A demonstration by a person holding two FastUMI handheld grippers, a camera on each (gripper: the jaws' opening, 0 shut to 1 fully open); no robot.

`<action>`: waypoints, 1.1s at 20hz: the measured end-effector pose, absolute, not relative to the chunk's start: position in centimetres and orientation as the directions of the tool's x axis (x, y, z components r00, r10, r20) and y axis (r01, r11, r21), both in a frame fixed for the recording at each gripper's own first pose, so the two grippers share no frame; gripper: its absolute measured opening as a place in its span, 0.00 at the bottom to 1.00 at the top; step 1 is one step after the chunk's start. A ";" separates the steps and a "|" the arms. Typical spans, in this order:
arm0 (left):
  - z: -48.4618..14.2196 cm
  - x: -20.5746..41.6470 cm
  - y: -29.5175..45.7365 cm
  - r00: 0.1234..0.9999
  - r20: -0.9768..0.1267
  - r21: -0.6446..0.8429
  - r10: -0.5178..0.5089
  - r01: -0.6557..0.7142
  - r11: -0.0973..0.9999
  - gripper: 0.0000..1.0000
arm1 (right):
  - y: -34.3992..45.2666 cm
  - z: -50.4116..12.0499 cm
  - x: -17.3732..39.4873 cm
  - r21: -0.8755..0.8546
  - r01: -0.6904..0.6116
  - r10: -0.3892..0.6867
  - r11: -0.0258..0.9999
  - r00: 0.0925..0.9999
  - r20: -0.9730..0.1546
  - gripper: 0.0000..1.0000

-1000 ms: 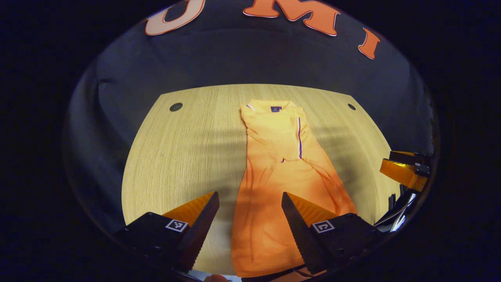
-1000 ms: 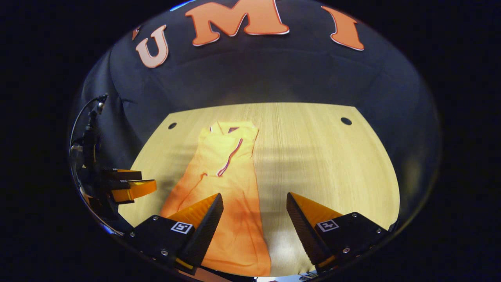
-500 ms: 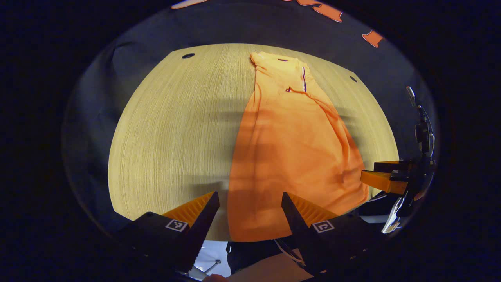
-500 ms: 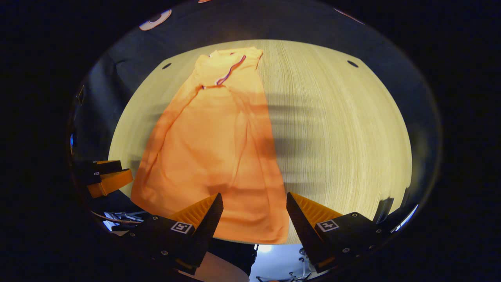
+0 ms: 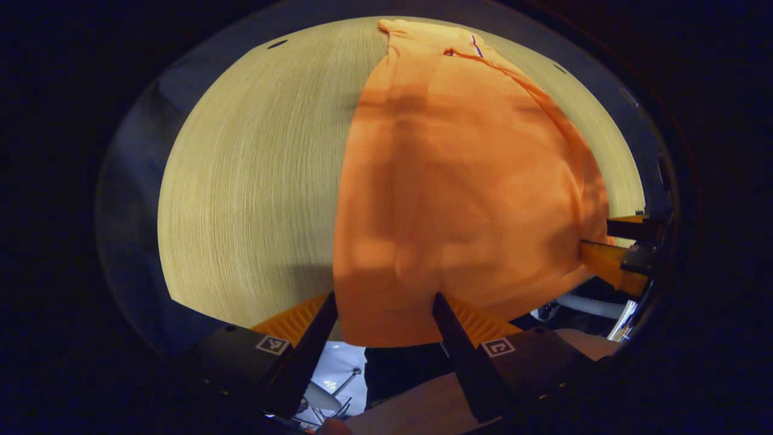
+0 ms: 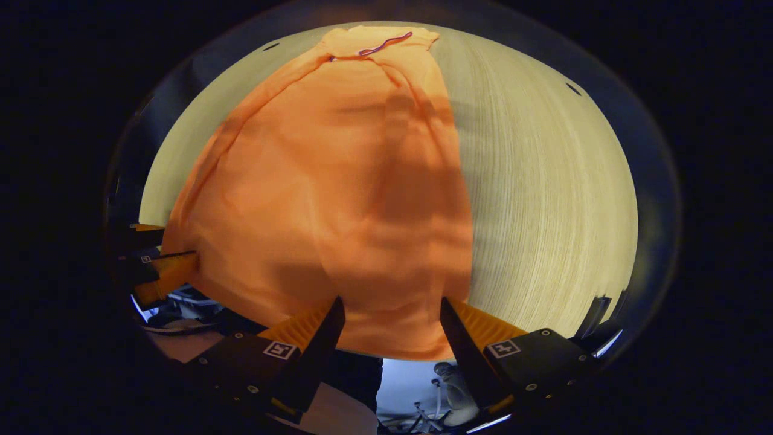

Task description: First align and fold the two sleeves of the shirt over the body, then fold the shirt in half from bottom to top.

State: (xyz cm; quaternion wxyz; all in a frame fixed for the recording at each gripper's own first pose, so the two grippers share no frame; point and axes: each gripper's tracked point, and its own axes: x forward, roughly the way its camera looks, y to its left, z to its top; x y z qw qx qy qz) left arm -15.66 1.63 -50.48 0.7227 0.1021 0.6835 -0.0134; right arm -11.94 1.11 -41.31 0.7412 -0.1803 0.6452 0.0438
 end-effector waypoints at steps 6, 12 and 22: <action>-50.6 -15.9 1.8 0.002 -0.991 0.134 0.134 0.095 0.986 0.98 | 1.4 -41.0 -11.8 -0.212 -0.295 -0.179 0.932 0.134 -0.975 0.99; -50.5 -15.4 1.8 0.029 -0.991 0.131 0.129 0.106 0.986 0.99 | 1.5 -40.9 -11.8 -0.209 -0.281 -0.158 0.937 0.194 -0.968 0.99; -50.5 -14.1 1.3 0.138 -0.989 0.071 0.061 0.066 0.995 0.01 | 2.6 -41.0 -12.1 -0.089 -0.193 -0.050 0.977 0.197 -0.979 0.06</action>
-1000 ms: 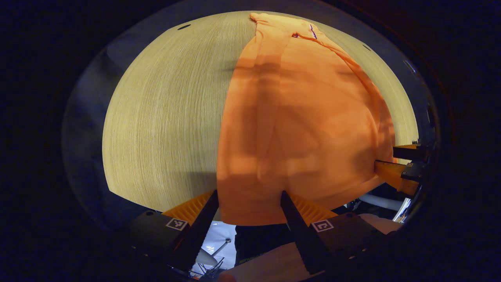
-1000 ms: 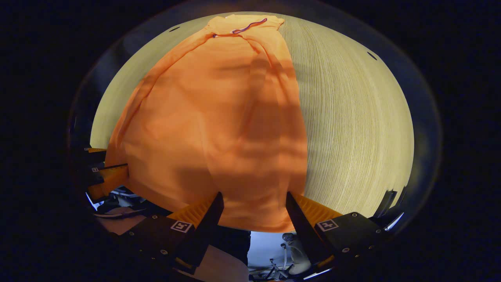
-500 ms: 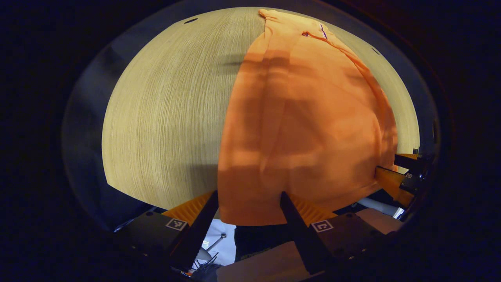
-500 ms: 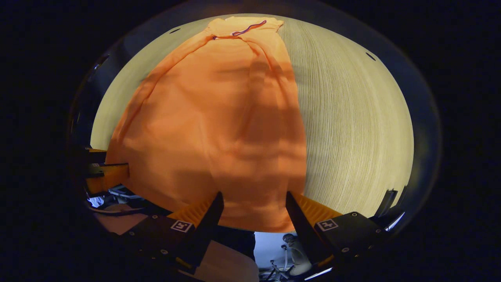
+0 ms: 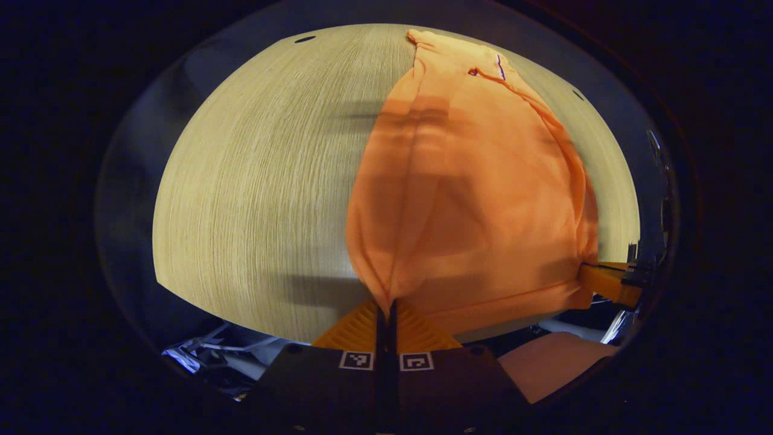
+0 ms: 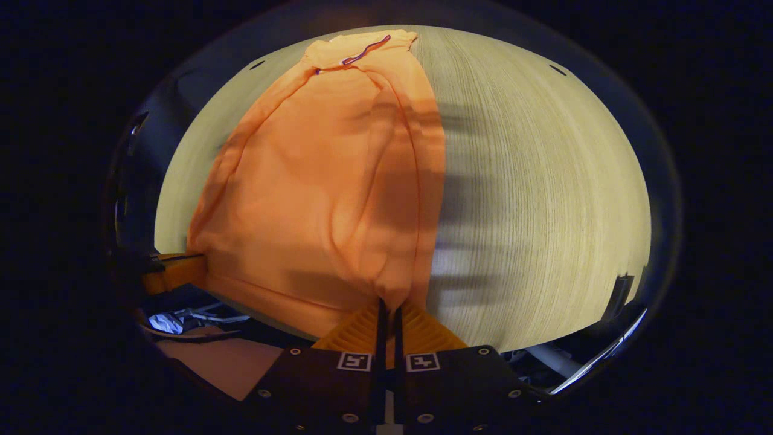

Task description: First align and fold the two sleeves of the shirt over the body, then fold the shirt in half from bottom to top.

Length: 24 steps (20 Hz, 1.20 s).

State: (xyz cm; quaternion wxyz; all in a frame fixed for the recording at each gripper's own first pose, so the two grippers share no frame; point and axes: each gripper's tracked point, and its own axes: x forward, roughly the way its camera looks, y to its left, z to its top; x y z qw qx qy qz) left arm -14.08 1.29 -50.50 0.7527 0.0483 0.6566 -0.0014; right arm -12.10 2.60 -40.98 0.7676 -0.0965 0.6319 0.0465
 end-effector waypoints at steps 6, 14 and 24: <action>-49.0 -13.1 1.1 0.197 -0.977 0.103 0.077 0.125 0.987 0.01 | 3.0 -40.4 -12.2 -0.013 -0.140 0.013 0.990 0.183 -0.983 0.00; -45.1 -9.4 -1.0 0.273 -0.962 0.057 0.023 0.119 0.991 0.01 | 3.3 -34.8 -7.4 -0.028 -0.167 0.026 0.986 0.314 -0.949 0.00; -39.6 5.3 -4.2 0.462 -0.885 -0.008 -0.057 0.108 0.994 0.01 | 4.3 -27.7 5.6 -0.009 -0.125 0.054 0.992 0.493 -0.868 0.00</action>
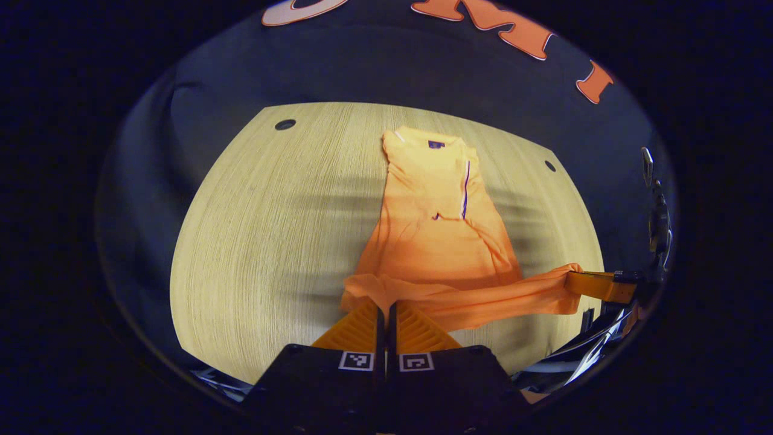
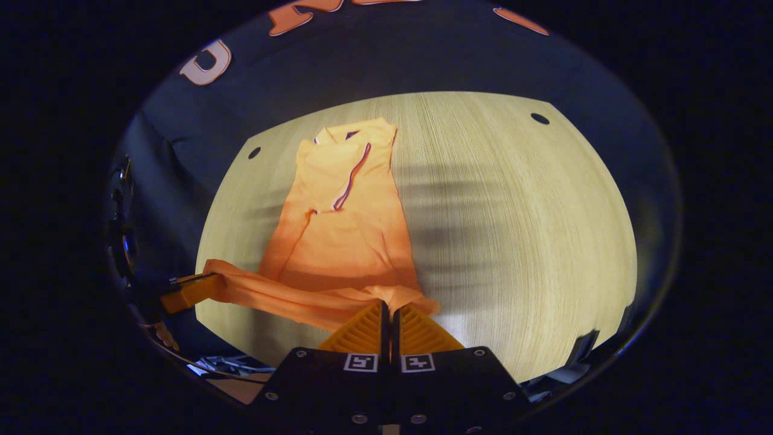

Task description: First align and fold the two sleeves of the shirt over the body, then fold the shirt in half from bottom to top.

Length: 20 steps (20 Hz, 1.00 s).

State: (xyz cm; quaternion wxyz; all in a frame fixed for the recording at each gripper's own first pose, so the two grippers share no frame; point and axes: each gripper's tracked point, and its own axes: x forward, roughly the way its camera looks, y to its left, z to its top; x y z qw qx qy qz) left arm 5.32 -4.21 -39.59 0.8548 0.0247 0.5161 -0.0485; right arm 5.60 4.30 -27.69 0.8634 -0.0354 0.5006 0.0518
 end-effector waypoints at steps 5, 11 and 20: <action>-37.2 13.7 -4.8 0.543 -0.838 0.023 -0.057 0.139 0.990 0.01 | 5.5 -23.7 13.5 -0.015 -0.136 0.068 0.991 0.583 -0.809 0.00; -34.1 22.5 -5.2 0.602 -0.796 0.015 -0.068 0.131 0.991 0.01 | 6.6 -20.4 21.5 0.018 -0.097 0.076 0.995 0.632 -0.771 0.00; -36.7 32.2 -6.1 0.594 -0.805 0.115 -0.003 0.161 0.980 0.01 | 7.1 -22.8 30.3 0.043 -0.038 0.057 0.998 0.620 -0.783 0.00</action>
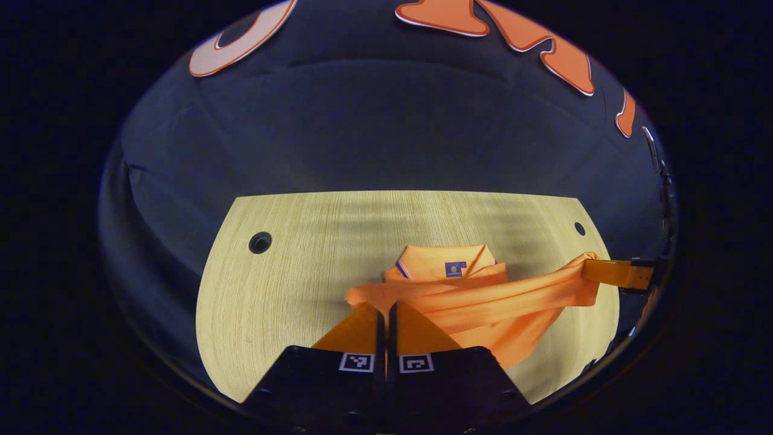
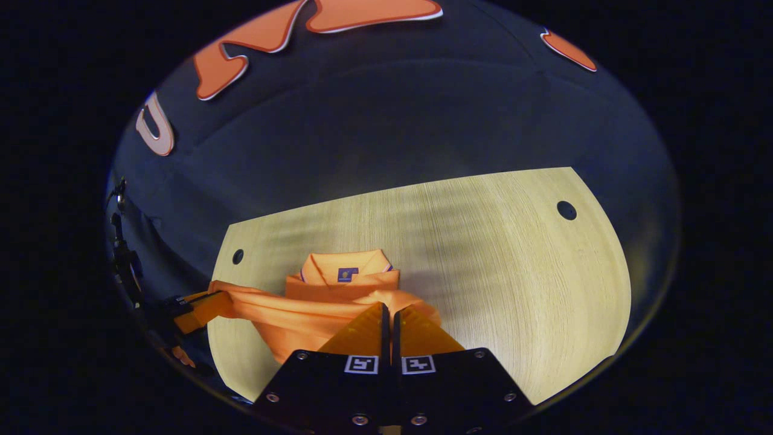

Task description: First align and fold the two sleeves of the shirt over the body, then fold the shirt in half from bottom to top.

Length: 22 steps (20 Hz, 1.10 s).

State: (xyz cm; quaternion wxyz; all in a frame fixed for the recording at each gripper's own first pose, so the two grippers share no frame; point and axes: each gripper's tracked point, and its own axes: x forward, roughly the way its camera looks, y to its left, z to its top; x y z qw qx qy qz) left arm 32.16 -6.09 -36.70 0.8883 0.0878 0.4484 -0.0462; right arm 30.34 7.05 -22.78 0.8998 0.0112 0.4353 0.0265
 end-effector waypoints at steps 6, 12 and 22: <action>-39.5 35.6 -5.7 0.590 -0.807 0.145 0.018 0.169 0.975 0.01 | 7.4 -26.7 32.8 0.080 -0.006 0.069 0.997 0.581 -0.811 0.01; -40.2 36.7 -4.6 0.615 -0.788 0.172 0.038 0.160 0.972 0.76 | 6.1 -27.4 34.2 0.030 0.015 0.015 0.999 0.611 -0.792 0.38; -29.3 35.0 -3.9 0.773 -0.634 0.140 0.027 0.081 0.987 1.00 | 7.5 -20.4 30.9 -0.022 -0.090 0.053 0.996 0.748 -0.661 0.99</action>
